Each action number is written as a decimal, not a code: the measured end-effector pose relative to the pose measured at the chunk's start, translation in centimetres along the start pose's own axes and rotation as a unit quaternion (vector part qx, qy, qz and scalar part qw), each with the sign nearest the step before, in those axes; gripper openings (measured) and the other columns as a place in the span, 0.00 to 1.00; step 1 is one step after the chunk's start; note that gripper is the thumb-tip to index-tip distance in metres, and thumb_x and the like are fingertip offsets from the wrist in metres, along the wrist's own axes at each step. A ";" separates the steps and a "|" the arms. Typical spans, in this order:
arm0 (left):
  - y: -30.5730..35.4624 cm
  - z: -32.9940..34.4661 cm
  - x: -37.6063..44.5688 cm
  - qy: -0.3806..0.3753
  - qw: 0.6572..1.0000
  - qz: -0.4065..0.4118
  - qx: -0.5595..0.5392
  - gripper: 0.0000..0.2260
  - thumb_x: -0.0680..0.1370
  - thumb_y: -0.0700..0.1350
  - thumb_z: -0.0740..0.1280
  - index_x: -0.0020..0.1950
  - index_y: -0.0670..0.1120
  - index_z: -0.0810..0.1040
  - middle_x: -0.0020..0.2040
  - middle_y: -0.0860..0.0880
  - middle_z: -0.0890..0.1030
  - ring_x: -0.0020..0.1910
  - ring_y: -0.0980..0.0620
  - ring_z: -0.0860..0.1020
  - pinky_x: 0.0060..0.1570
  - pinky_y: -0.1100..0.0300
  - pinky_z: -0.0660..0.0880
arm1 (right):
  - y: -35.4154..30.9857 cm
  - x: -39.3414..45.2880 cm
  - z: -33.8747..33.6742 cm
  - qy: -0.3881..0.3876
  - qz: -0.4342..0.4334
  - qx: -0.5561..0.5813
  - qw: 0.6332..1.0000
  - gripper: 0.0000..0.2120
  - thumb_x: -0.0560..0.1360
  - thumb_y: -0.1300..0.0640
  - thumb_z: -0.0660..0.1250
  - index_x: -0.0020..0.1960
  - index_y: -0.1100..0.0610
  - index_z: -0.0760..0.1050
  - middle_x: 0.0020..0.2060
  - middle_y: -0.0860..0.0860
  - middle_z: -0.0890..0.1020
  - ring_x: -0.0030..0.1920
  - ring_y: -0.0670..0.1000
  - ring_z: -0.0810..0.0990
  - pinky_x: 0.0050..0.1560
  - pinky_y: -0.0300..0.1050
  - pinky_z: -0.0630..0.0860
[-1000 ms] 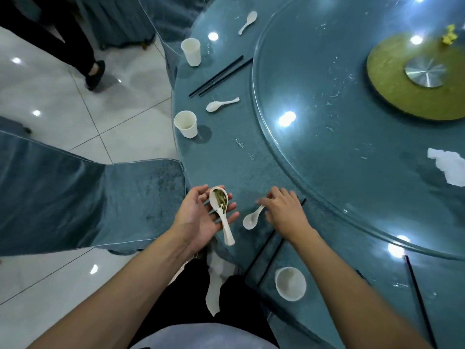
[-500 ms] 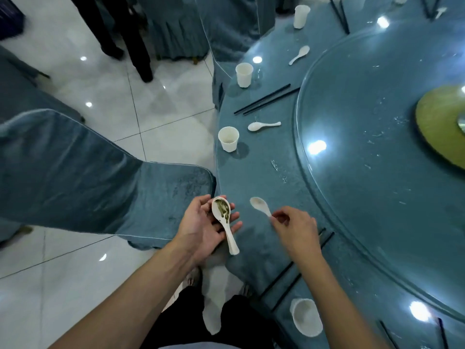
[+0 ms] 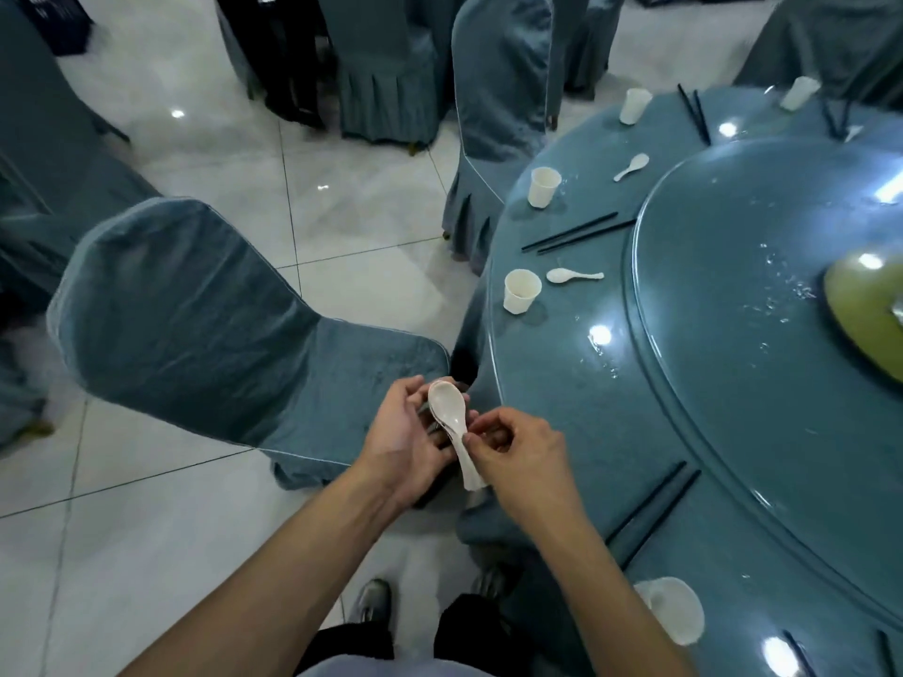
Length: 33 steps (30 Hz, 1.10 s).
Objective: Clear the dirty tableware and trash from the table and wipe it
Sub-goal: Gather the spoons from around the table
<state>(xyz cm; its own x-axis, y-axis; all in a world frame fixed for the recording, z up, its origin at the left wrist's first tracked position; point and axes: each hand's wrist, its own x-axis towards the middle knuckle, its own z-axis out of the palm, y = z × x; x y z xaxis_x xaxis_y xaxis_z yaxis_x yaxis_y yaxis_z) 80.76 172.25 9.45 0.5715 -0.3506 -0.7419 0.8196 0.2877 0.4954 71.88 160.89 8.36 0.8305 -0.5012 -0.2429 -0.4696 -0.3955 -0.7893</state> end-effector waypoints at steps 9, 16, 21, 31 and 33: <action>3.5 -5.2 -1.0 -0.051 0.998 -0.035 0.013 0.17 0.82 0.49 0.58 0.63 0.40 0.77 0.53 0.38 0.79 0.49 0.40 0.79 0.54 0.42 0.79 | -1.6 -1.5 3.1 0.093 -0.047 -0.107 0.989 0.04 0.77 0.51 0.68 0.48 0.50 0.80 0.41 0.46 0.82 0.42 0.49 0.80 0.49 0.51 0.78; 4.5 -3.0 1.5 -0.075 0.995 -0.052 0.032 0.16 0.82 0.49 0.59 0.62 0.40 0.78 0.53 0.38 0.79 0.49 0.40 0.79 0.58 0.40 0.78 | 1.2 3.2 -0.6 0.155 -0.095 -0.338 0.924 0.12 0.74 0.54 0.69 0.57 0.53 0.79 0.51 0.52 0.82 0.49 0.58 0.80 0.52 0.56 0.76; 5.4 0.7 5.1 -0.068 0.995 -0.052 0.043 0.18 0.81 0.48 0.59 0.63 0.39 0.79 0.51 0.38 0.81 0.50 0.39 0.79 0.55 0.41 0.80 | 4.1 9.9 -4.0 0.153 -0.095 -0.359 0.916 0.13 0.74 0.56 0.69 0.58 0.55 0.80 0.51 0.53 0.82 0.51 0.59 0.79 0.54 0.55 0.74; 6.4 6.7 11.7 -0.025 0.998 -0.046 0.037 0.19 0.81 0.49 0.59 0.62 0.38 0.80 0.55 0.37 0.82 0.52 0.38 0.80 0.57 0.41 0.80 | 10.5 25.2 -8.0 0.079 -0.064 -0.377 0.921 0.15 0.76 0.55 0.65 0.62 0.55 0.77 0.55 0.55 0.80 0.56 0.59 0.77 0.57 0.54 0.69; 6.4 7.1 12.5 -0.016 0.998 -0.043 0.033 0.19 0.81 0.50 0.59 0.63 0.38 0.79 0.56 0.37 0.81 0.54 0.37 0.80 0.59 0.40 0.78 | 11.3 28.1 -8.5 0.064 -0.052 -0.380 0.921 0.16 0.77 0.54 0.64 0.63 0.55 0.76 0.57 0.55 0.79 0.57 0.59 0.76 0.58 0.54 0.69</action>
<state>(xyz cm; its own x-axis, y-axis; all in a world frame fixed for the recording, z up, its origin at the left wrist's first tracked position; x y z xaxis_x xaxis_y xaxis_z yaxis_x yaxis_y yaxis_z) 93.45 163.42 6.57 0.4987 -0.3995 -0.7693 0.8662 0.1970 0.4592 87.42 135.79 -2.59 0.8632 -0.4981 -0.0823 -0.5046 -0.8466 -0.1694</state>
